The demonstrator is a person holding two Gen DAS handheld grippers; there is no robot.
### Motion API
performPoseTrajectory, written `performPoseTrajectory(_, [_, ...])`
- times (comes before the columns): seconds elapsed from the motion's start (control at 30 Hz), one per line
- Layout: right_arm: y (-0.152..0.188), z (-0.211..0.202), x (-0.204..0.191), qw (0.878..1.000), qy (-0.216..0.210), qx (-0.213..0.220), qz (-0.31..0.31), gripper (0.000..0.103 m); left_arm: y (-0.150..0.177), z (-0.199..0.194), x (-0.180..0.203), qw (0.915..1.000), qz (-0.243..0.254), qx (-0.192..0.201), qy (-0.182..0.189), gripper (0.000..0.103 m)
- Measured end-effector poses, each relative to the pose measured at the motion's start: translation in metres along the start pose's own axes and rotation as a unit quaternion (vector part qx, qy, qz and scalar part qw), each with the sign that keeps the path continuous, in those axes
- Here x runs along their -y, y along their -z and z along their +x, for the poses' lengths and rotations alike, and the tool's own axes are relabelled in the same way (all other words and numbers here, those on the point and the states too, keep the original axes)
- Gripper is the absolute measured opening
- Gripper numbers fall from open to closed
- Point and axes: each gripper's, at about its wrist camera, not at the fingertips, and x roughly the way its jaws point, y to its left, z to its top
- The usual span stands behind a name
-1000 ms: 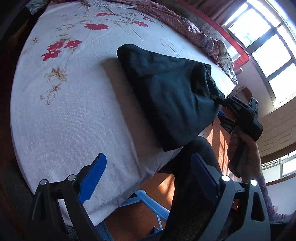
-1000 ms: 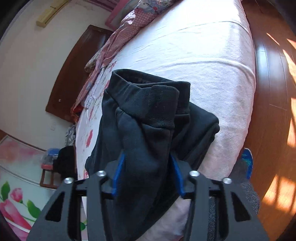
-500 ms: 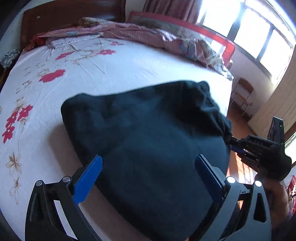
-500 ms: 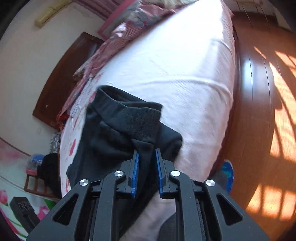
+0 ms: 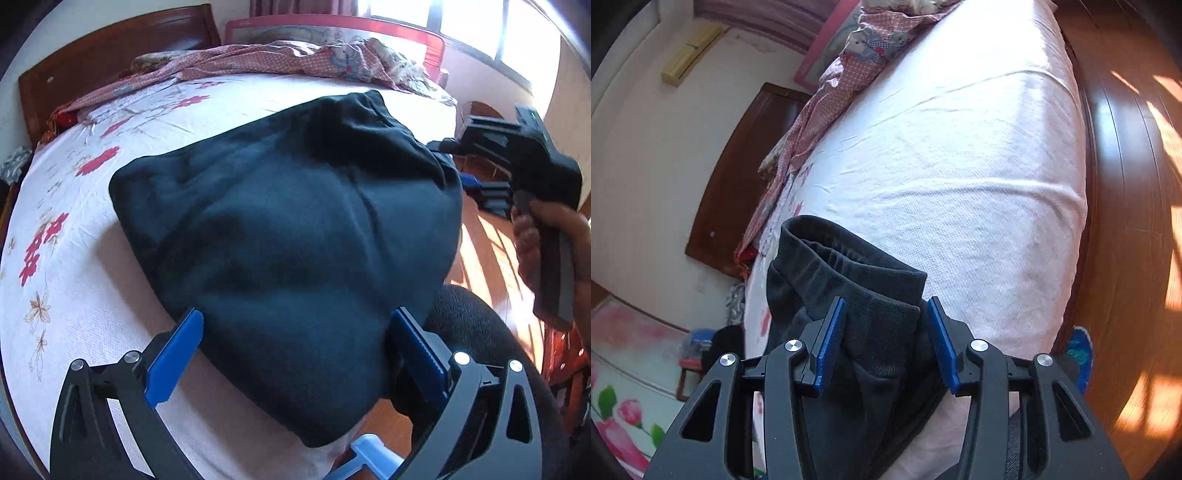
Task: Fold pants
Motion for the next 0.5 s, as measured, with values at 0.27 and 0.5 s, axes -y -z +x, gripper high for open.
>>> performPoseTrajectory(0.27, [-0.001,0.019,0.021,0.999,0.032,0.005,0.009,0.017,0.002,0.013,0.01,0.9993,0.023,-0.013,-0.026,0.101])
performPoseTrajectory(0.5, [-0.012,-0.016,0.016,0.999,-0.007,0.011,0.032,0.041,-0.003,-0.008,-0.011,0.9999,-0.013,0.0,-0.004,0.101])
